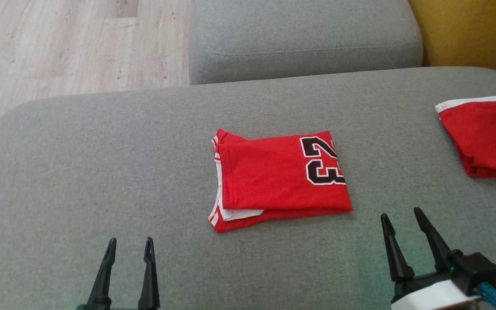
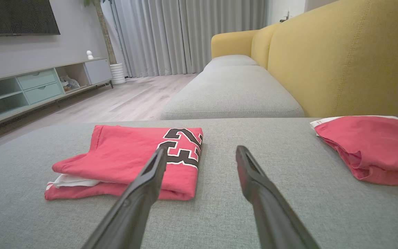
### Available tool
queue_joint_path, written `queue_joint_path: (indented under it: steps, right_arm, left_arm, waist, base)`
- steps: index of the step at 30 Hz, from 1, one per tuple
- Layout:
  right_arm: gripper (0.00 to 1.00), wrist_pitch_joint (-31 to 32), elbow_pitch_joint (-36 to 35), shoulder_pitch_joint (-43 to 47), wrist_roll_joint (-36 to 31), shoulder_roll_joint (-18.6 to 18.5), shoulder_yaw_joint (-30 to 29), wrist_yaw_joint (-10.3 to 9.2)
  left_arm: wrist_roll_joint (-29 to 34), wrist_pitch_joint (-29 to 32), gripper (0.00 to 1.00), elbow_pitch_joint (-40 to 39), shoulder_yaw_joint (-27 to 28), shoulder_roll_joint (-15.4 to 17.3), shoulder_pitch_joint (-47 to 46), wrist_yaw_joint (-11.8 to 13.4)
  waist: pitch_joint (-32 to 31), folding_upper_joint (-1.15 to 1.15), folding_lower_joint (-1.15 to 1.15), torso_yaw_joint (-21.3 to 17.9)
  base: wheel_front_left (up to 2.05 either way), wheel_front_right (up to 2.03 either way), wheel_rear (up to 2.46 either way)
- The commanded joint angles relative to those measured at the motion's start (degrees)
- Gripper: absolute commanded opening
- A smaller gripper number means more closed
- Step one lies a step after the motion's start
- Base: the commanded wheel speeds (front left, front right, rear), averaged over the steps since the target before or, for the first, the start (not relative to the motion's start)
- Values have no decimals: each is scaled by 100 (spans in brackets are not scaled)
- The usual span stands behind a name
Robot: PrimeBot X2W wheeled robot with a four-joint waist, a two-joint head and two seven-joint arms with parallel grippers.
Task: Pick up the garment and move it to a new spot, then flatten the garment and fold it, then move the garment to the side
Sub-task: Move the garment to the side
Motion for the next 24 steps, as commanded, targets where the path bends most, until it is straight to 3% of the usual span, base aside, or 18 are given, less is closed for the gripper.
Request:
queue_joint_path:
  steps: [1, 24]
  right_arm:
    - [100, -77, -173, -92, -38, -20, 106, -4]
    - [100, -77, -148, -91, 139, 51, 32, -4]
  left_arm:
    - [9, -29, 100, -130, 224, -24, -133, -10]
    - [43, -29, 100, -8, 123, -24, -226, 65]
  waist:
    - [-11, 0, 0, -7]
    - [73, 0, 0, -12]
  base:
    - [0, 0, 0]
    - [0, 0, 0]
